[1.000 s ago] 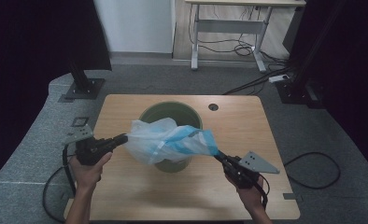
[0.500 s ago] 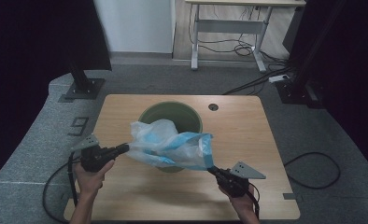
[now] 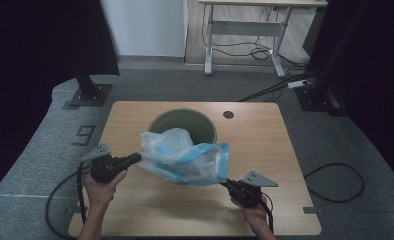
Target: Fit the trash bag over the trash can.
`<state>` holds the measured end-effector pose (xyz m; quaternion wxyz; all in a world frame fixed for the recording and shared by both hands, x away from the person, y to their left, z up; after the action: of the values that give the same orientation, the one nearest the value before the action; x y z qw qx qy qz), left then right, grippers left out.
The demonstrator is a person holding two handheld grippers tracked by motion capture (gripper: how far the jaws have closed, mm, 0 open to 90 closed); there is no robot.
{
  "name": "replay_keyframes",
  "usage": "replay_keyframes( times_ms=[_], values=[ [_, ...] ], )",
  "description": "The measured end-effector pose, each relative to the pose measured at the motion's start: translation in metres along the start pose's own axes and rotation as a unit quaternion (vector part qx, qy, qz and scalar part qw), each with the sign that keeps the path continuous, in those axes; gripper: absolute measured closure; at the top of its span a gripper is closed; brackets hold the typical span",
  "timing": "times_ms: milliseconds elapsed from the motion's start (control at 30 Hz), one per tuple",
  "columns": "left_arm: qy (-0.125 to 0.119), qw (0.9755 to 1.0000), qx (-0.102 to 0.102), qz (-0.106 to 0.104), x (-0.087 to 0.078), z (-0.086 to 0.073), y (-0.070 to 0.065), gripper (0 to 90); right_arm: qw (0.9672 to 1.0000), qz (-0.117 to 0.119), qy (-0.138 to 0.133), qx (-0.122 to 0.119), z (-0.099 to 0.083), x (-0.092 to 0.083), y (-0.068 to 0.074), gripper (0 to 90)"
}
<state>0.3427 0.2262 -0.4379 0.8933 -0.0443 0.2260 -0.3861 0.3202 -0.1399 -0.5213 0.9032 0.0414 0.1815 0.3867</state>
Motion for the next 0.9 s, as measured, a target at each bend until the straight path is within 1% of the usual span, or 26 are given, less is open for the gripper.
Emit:
replay_keyframes(
  times_ms=[33,67,100,133,200,267,300,367,433,533,567,600,667,700,733,767,800,867,900],
  values=[
    [-0.005,0.9999,0.008,0.007,-0.002,0.003,-0.004,79.5,1.0000,0.002,-0.002,0.000,0.001,-0.001,0.001,88.9],
    [-0.012,0.9997,0.016,0.011,-0.005,0.007,-0.008,72.3,1.0000,0.000,-0.002,-0.005,0.002,-0.002,0.001,88.9],
    [-0.019,0.9995,0.023,0.014,-0.008,0.010,-0.012,67.1,1.0000,-0.002,-0.003,-0.008,0.004,-0.003,0.001,88.9],
    [-0.023,0.9991,0.031,0.014,-0.010,0.013,-0.015,61.5,0.9999,-0.003,-0.004,-0.009,0.005,-0.004,0.001,88.9],
    [-0.029,0.9986,0.044,0.001,-0.013,0.019,-0.023,51.8,0.9999,-0.008,-0.005,-0.012,0.007,-0.007,0.000,88.9],
    [-0.024,0.9981,0.056,-0.008,-0.013,0.022,-0.031,47.3,0.9999,-0.011,-0.006,-0.012,0.008,-0.009,-0.001,88.9],
    [-0.020,0.9978,0.063,-0.008,-0.011,0.024,-0.035,46.2,0.9998,-0.012,-0.005,-0.011,0.009,-0.010,-0.001,88.9],
    [-0.010,0.9974,0.071,-0.012,-0.007,0.027,-0.040,44.3,0.9998,-0.015,-0.005,-0.011,0.009,-0.012,-0.002,88.9],
    [-0.002,0.9966,0.082,-0.009,-0.002,0.028,-0.043,43.3,0.9998,-0.013,-0.007,-0.010,0.010,-0.013,-0.003,88.8],
    [0.007,0.9959,0.090,-0.008,0.006,0.032,-0.047,46.1,0.9998,-0.012,-0.005,-0.013,0.011,-0.013,-0.002,88.9],
    [0.011,0.9957,0.092,-0.009,0.008,0.033,-0.048,50.2,0.9998,-0.011,-0.005,-0.013,0.011,-0.013,-0.002,88.9],
    [0.015,0.9958,0.090,-0.006,0.011,0.035,-0.049,55.2,0.9998,-0.011,-0.004,-0.013,0.011,-0.012,-0.001,88.9],
    [0.020,0.9962,0.084,-0.011,0.015,0.038,-0.048,71.3,0.9998,-0.012,-0.003,-0.014,0.010,-0.012,-0.001,88.9],
    [0.020,0.9968,0.075,-0.018,0.016,0.040,-0.047,76.3,0.9998,-0.012,-0.003,-0.014,0.009,-0.011,-0.001,88.9],
    [0.018,0.9975,0.065,-0.019,0.018,0.042,-0.045,82.0,0.9998,-0.013,-0.002,-0.014,0.008,-0.011,-0.001,88.9],
    [0.017,0.9978,0.062,-0.016,0.018,0.043,-0.043,86.7,0.9998,-0.012,0.000,-0.013,0.006,-0.011,-0.001,88.9],
    [0.014,0.9982,0.057,-0.012,0.019,0.044,-0.041,89.3,0.9998,-0.012,0.001,-0.013,0.005,-0.010,-0.001,88.9],
    [0.008,0.9988,0.047,-0.006,0.020,0.047,-0.036,89.9,0.9998,-0.012,0.006,-0.014,0.002,-0.010,-0.001,88.9],
    [0.007,0.9989,0.046,-0.003,0.019,0.048,-0.034,89.9,0.9998,-0.011,0.007,-0.014,0.000,-0.009,-0.001,88.9]
  ],
)
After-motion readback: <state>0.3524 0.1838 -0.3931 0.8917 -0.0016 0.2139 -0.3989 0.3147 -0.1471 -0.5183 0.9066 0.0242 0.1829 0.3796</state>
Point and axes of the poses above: each handheld gripper's, and its own axes: x roughly forward along the jaws, z roughly out of its top, y roughly to its left, the point moved 5 cm from there along x, roughly forward along the jaws
